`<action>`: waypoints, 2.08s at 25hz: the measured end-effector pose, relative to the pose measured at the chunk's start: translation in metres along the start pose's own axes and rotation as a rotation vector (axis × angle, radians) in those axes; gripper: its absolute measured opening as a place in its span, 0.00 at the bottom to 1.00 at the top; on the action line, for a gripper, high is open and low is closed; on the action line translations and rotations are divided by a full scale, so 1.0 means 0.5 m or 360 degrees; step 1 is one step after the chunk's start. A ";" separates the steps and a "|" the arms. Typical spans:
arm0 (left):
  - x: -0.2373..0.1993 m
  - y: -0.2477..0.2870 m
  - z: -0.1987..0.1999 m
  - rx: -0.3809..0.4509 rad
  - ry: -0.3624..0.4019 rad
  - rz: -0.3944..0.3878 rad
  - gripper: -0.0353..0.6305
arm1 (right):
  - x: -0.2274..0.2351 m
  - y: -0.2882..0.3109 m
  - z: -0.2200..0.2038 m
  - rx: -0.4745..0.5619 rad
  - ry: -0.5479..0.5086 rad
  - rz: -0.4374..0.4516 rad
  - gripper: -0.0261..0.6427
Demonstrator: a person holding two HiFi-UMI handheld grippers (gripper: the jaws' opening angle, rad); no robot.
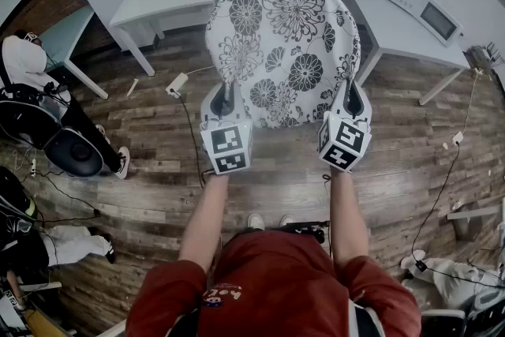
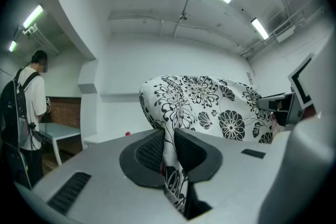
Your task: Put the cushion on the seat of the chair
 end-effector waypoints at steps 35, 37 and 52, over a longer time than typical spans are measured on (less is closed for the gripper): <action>-0.008 0.023 -0.024 0.0040 0.0038 -0.0073 0.14 | -0.017 0.014 -0.036 -0.0006 0.0015 -0.0036 0.11; -0.005 0.028 -0.030 0.0049 0.0045 -0.0074 0.14 | -0.016 0.020 -0.046 -0.0001 0.0021 -0.0037 0.11; -0.010 0.026 -0.048 0.0183 0.0000 -0.0089 0.14 | -0.028 0.007 -0.044 0.0117 -0.0054 -0.0050 0.11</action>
Point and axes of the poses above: the fingertips, and each gripper's own axes: y forward along the fingers, x to its right, z out of its top, the point moved 9 cm from there along -y, backward along the fingers, and after that the axes turned 6 degrees about x, right-handed, at the moved point
